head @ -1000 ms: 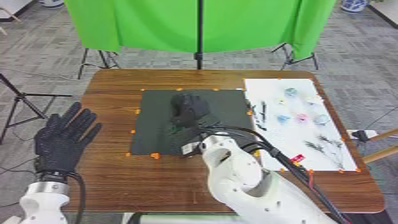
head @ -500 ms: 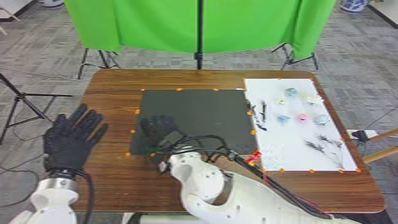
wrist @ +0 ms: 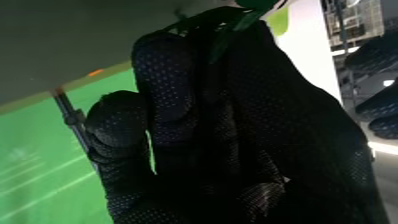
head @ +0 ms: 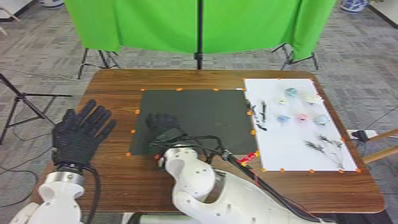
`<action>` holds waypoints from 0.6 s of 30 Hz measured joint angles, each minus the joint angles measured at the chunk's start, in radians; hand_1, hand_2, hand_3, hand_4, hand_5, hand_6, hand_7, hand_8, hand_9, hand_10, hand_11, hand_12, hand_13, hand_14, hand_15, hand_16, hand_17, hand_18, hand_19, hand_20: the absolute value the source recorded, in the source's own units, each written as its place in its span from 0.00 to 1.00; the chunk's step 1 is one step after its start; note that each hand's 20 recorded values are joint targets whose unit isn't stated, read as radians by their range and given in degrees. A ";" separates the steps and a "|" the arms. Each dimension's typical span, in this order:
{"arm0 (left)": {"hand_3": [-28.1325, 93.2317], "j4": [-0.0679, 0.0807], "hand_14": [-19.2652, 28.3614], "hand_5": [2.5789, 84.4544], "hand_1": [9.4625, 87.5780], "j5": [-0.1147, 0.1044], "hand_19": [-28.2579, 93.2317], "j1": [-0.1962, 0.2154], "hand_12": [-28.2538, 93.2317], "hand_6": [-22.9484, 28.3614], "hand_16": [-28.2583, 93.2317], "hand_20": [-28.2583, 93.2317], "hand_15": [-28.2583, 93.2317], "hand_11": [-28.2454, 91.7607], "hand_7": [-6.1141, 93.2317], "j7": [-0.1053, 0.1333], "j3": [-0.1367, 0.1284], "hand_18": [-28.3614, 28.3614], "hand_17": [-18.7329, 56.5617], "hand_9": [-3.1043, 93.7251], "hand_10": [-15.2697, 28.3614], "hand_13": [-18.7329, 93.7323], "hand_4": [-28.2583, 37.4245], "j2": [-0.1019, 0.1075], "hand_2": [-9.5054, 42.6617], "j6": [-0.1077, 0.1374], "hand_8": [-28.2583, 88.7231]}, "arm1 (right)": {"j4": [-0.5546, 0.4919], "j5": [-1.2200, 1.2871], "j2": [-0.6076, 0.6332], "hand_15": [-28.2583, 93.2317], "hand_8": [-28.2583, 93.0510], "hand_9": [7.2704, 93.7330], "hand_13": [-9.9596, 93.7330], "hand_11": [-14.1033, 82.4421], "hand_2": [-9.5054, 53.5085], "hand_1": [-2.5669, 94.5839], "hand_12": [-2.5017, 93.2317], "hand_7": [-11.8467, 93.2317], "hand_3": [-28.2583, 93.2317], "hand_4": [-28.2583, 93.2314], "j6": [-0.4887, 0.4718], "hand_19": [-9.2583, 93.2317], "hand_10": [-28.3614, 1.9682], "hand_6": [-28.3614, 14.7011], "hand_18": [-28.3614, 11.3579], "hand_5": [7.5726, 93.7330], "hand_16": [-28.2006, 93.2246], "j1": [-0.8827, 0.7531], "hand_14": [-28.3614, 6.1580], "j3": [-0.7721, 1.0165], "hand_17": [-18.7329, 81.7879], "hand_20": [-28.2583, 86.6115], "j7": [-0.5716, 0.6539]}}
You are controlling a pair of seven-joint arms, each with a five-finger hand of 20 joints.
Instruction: Arrange flowers
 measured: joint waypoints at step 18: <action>0.85 0.021 0.72 0.52 0.22 -0.025 0.53 -0.029 0.36 0.59 0.20 0.38 0.57 0.45 0.24 -0.008 0.018 0.77 0.18 0.44 0.71 0.40 0.01 0.005 0.42 -0.001 0.16 | 0.009 0.013 -0.015 0.72 0.12 0.73 0.78 0.61 0.00 0.49 0.36 0.51 0.80 0.00 0.015 1.00 0.35 0.50 0.10 0.59 0.46 -0.039 0.42 0.026 0.62 0.52 0.041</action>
